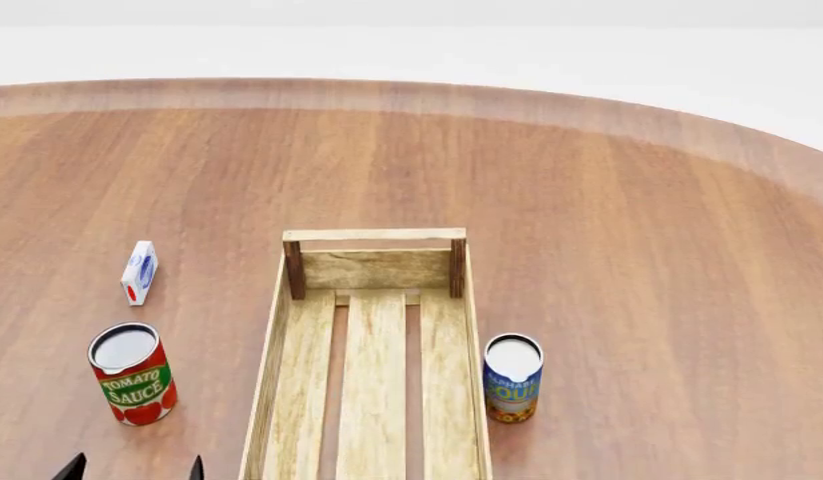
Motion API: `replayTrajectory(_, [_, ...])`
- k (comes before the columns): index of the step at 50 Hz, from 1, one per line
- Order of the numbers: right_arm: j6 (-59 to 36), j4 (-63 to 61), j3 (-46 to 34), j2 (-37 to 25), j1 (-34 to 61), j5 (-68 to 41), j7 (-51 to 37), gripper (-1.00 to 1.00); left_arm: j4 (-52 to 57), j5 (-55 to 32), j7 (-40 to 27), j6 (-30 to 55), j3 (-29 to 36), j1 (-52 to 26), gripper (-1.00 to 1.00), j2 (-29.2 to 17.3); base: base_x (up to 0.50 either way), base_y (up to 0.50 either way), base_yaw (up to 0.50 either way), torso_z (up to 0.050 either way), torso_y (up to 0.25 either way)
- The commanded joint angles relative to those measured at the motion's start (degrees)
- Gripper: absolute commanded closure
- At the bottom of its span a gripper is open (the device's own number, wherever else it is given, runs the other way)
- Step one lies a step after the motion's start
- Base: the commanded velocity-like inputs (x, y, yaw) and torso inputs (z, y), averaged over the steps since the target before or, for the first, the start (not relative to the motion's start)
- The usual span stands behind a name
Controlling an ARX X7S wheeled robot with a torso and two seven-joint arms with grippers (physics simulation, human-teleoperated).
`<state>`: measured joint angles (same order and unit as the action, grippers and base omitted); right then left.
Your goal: Pick up the butter and put it in the tray.
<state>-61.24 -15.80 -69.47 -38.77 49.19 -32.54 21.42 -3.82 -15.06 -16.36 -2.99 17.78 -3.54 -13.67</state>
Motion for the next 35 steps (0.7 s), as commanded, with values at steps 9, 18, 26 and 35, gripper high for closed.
replayTrajectory(9, [-17.4,-23.39,16.02,-4.06,4.95,-18.47,-7.75,1.0,0.68,-1.12,-0.62,0.72,-0.29,-0.26,-1.0,-0.47,0.0,0.0,0.0,0.0,0.0])
replayTrajectory(18, [-24.51,-21.59,25.15,-5.17,10.91,-25.7,-10.01,1.0,0.59,-1.3,-0.93,0.46,-0.31,-0.38,-1.0,-0.56,0.0,0.0,0.0,0.0,0.0])
replayTrajectory(26, [-22.06,-14.21,25.5,-7.21,12.42,-23.35,-8.83,1.0,0.22,-1.43,-1.0,0.0,-0.13,-0.37,-1.0,-0.5,0.0,0.0,0.0,0.0,0.0])
replayTrajectory(35, [-16.67,-6.42,26.93,-6.98,10.43,-20.46,-9.32,1.0,0.03,-1.5,-1.07,-0.3,0.18,-0.31,-1.0,-0.53,0.0,0.0,0.0,0.0,0.0])
